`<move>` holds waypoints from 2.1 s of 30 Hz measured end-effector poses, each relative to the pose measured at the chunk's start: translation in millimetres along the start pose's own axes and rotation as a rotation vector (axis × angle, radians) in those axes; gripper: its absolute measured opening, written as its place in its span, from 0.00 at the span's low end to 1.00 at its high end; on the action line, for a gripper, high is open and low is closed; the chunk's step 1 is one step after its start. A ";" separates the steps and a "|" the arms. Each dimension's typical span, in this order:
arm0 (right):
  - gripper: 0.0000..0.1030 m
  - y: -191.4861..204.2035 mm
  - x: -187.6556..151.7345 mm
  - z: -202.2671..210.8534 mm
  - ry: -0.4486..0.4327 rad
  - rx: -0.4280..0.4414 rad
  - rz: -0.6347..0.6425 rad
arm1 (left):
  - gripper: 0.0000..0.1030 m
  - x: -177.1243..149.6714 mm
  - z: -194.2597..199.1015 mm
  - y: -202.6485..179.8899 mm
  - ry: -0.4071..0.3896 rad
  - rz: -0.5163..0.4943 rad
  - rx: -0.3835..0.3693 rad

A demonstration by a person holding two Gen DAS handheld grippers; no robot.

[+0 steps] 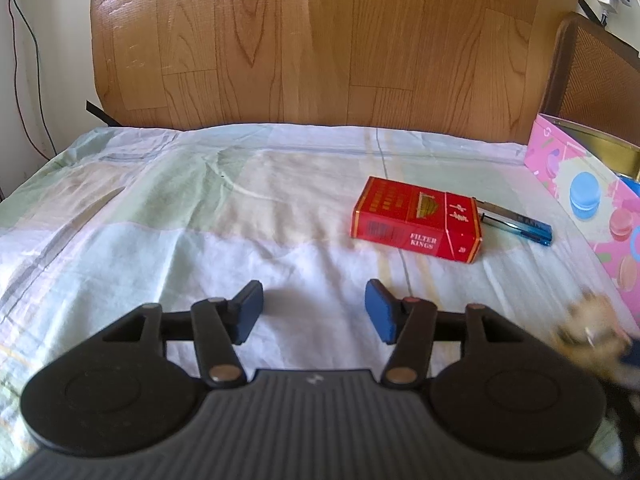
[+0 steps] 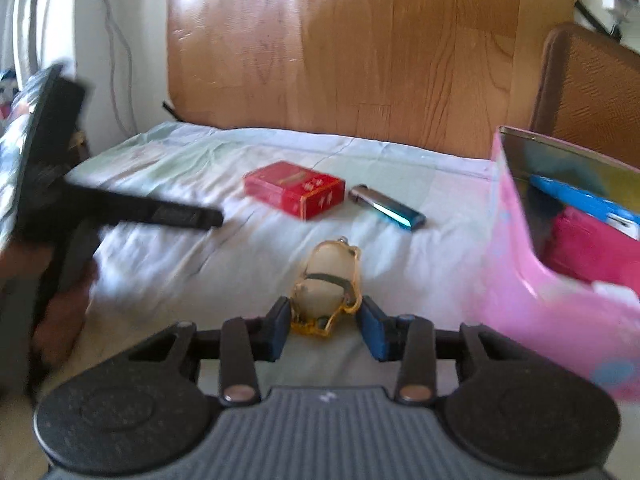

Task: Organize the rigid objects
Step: 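Grasp and lift the gold toy with the right gripper, then carry the gold toy into the pink tin and open the right gripper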

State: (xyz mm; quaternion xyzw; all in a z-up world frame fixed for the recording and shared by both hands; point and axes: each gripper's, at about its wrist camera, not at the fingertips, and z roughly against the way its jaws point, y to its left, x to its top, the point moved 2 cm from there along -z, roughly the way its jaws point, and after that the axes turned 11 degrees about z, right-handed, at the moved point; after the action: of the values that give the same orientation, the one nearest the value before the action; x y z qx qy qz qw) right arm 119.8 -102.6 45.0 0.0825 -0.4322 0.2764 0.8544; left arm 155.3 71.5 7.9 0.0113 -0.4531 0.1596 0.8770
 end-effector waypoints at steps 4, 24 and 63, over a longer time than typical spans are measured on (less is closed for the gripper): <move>0.38 1.1 -16.0 22.0 -0.012 -0.022 -0.021 | 0.59 -0.4 -0.1 -0.3 0.000 -0.006 0.004; 0.52 -9.8 -17.8 24.9 -0.067 0.038 -0.100 | 0.67 4.4 17.6 2.7 0.067 0.070 -0.214; 0.46 -125.0 -25.1 50.1 -0.216 -0.251 -0.230 | 0.57 3.7 35.6 -221.4 0.184 -0.265 -0.715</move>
State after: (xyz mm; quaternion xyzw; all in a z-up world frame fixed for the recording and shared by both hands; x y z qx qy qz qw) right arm 141.2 -235.8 68.3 0.0534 -0.5403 0.1107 0.8325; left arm 193.4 -143.5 59.4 -0.2510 -0.3943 -0.1227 0.8755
